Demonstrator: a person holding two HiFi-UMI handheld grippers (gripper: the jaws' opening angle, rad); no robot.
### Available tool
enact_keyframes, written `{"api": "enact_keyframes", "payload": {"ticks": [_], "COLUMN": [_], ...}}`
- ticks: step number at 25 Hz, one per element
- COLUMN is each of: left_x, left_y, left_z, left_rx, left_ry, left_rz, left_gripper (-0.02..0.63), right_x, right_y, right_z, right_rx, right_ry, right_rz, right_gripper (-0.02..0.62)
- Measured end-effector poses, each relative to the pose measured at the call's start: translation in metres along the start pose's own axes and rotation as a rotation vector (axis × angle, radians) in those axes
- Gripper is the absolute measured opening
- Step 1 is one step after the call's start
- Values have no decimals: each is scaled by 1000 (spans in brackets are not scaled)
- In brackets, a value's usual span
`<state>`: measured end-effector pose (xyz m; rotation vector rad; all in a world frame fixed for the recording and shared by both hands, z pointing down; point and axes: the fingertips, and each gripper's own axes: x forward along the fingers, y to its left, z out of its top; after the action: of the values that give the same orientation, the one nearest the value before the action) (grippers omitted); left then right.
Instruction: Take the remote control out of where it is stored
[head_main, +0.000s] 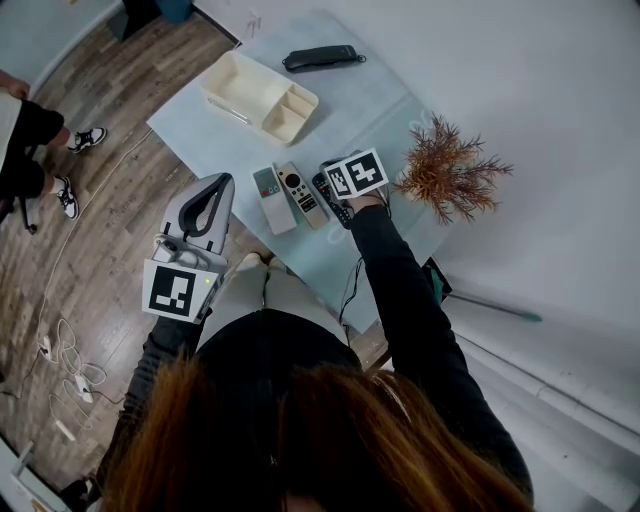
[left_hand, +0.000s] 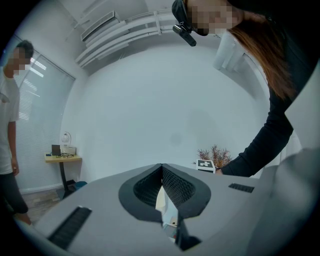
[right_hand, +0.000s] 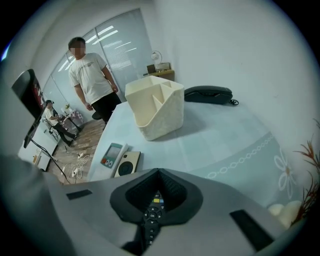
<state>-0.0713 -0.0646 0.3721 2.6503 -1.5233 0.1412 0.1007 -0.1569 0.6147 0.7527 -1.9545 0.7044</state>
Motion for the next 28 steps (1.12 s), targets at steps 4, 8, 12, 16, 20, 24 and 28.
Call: {"api": "enact_keyframes", "payload": {"ticks": [4,8,12,16,20,24,28], "left_x": [1,2,3,4,3,3,4], "left_y": [0,0,-2,-5,-5,-5,-6], "left_z": [-1,0,1,2,3,3,3], "left_rx": [-1,1,4,6,4,2,3], "left_ry": [1,0,-5,-6,-8,-12,-15], "left_rz": [-2,-6,-11,-22,-22,-20,-24], "left_gripper": [9,9,9,9,9,9,9], "right_x": [-12,-31,-54,-78,-102,-126,-143], "right_y": [6,16,26,35,44,57,75], "right_z": [17,40,65,85,98,104,102], "right_rx": [-1,-17,-16,-51,-85,-122,-153], "right_ry": [-119,-278,-427,-557,-701,-816,-863], "right_rz": [-15,-26,-37,-67,-75,-80,-82], "right_gripper": [15,15,15,15,15,15,15]}}
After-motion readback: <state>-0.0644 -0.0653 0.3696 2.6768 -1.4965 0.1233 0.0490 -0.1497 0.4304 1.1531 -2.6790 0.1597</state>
